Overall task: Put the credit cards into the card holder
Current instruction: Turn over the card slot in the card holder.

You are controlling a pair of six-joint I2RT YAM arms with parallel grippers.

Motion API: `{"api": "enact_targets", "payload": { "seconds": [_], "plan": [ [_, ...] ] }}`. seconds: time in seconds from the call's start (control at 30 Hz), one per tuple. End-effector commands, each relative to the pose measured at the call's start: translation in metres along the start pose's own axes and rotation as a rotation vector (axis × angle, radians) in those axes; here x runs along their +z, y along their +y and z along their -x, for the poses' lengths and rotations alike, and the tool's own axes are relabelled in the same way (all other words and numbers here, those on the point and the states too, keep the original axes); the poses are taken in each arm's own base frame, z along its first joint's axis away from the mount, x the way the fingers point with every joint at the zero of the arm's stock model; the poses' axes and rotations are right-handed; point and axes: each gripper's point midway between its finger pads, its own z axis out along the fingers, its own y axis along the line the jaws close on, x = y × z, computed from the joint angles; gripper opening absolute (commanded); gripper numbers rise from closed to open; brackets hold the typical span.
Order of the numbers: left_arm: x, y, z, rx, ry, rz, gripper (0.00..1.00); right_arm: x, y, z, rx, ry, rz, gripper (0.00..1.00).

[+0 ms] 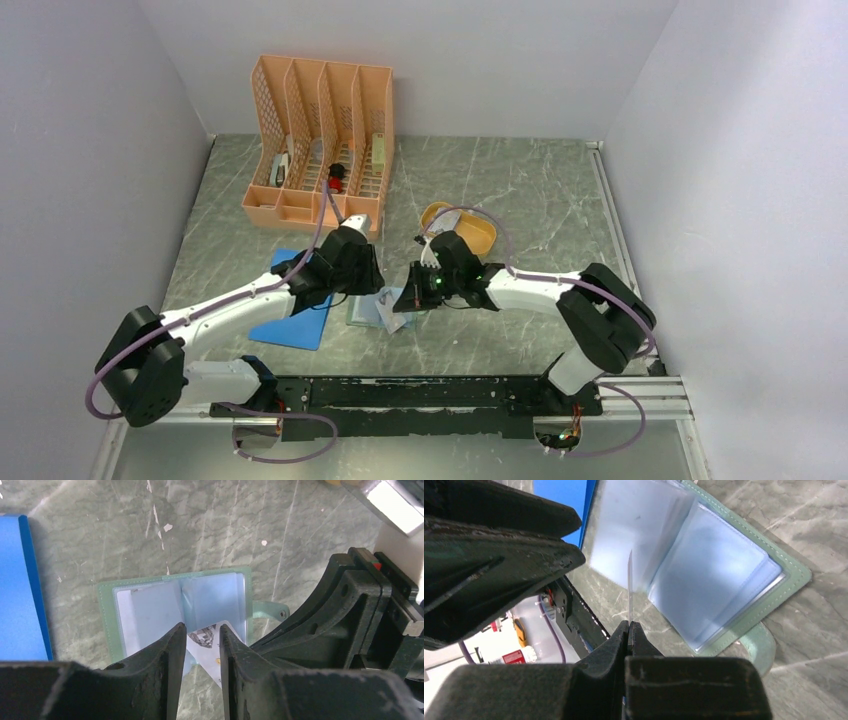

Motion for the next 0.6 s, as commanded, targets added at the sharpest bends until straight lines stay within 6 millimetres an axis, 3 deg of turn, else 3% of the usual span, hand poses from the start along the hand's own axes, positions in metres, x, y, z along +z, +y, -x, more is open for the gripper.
{"api": "enact_targets", "payload": {
  "seconds": [0.0, 0.23, 0.57],
  "plan": [
    [0.006, 0.012, -0.012, 0.019, 0.035, 0.031, 0.35, 0.009, 0.007, 0.006, 0.002, -0.013, 0.013, 0.00],
    [0.012, 0.028, -0.020, 0.018, 0.054, 0.114, 0.32, 0.006, -0.004, 0.003, 0.005, -0.019, -0.042, 0.00],
    [0.014, 0.069, -0.036, -0.051, 0.054, 0.304, 0.25, 0.005, -0.012, -0.001, 0.038, -0.027, -0.074, 0.00]
  ]
}}
